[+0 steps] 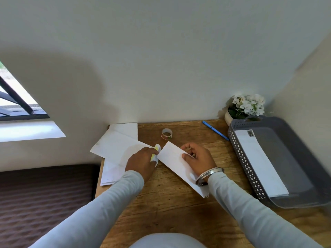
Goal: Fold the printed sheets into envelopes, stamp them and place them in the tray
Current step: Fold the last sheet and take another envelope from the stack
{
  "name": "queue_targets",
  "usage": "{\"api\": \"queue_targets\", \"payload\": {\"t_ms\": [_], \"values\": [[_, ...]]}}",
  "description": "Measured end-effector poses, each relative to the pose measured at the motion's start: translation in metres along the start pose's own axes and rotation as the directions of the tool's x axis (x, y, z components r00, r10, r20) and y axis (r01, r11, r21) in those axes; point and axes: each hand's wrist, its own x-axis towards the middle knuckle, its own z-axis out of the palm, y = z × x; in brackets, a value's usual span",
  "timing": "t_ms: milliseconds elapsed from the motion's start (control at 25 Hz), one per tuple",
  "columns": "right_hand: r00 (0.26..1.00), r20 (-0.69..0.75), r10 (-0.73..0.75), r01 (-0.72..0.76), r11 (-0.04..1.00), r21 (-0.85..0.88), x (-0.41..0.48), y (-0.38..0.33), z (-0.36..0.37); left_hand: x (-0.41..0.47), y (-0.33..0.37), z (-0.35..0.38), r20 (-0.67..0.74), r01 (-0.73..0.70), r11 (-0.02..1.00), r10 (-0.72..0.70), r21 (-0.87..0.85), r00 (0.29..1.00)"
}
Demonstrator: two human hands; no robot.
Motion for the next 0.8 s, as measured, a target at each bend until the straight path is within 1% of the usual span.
{"api": "queue_targets", "payload": {"t_ms": [200,320,440,600,800], "values": [[1.0,0.029,0.002,-0.002,1.0,0.003,0.002,0.005,0.005,0.002,0.0,0.003,0.058,0.03,1.0,-0.03,-0.004,0.998],[0.999,0.049,0.004,-0.003,1.0,-0.025,0.003,0.006,0.007,0.003,0.002,0.003,0.075,0.017,1.0,-0.018,0.01,0.997],[0.997,0.073,-0.018,0.023,0.997,-0.071,0.006,0.006,0.009,0.003,0.004,0.003,0.083,0.008,1.0,-0.009,0.012,0.996],[0.994,0.113,-0.009,0.021,0.994,-0.104,0.007,0.004,0.011,0.001,0.007,0.003,0.081,0.028,1.0,-0.028,-0.001,0.996],[0.989,0.145,-0.024,0.04,0.993,-0.109,0.007,0.002,0.013,0.0,0.009,0.004,0.106,0.022,1.0,-0.021,-0.002,0.994]]}}
